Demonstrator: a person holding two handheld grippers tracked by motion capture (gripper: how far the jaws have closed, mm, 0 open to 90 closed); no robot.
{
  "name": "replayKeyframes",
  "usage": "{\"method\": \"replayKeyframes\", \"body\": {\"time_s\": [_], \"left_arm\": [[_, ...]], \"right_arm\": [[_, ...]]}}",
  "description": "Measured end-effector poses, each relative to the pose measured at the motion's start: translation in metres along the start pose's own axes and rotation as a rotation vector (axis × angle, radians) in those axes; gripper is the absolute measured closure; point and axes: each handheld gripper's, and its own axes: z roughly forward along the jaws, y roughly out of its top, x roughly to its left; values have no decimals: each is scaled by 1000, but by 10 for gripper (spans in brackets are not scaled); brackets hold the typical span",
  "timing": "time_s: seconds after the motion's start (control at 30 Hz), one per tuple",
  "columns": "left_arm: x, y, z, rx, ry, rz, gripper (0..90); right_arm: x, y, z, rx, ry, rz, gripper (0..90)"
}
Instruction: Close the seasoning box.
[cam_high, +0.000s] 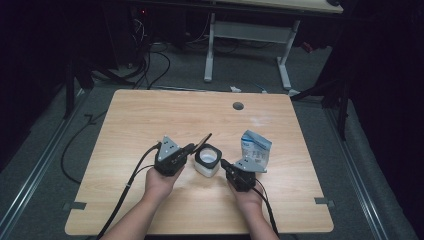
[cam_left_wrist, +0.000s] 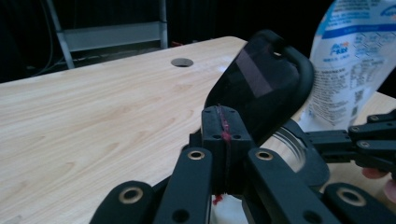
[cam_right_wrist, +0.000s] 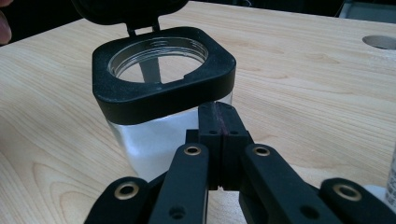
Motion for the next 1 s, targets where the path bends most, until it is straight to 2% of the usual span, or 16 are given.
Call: {"method": "replayKeyframes", "body": {"time_s": [0.13,0.17,0.23,0.5,0.87,1.0], "left_arm": [[-5,-6,2,15,-8,16,900],[-5,-7,2,12,-9,8,899],[-3,-8,0,7,-4,-8,899],[11,-19,-13,26,36,-15,892],[32,-47,-40,83,91,-14,772],[35,-55,-51,99,106,2,708]], "right_arm": [[-1,1,-2,-1,-5,-2,900],[-1,1,-3,-3,-6,-1,900],[-1,1,-5,-7,-9,2,900],[-3,4,-10,-23,-16,2,900],[-4,23,-18,-64,-18,4,900],[0,32,-17,-80,-11,-3,899]]}}
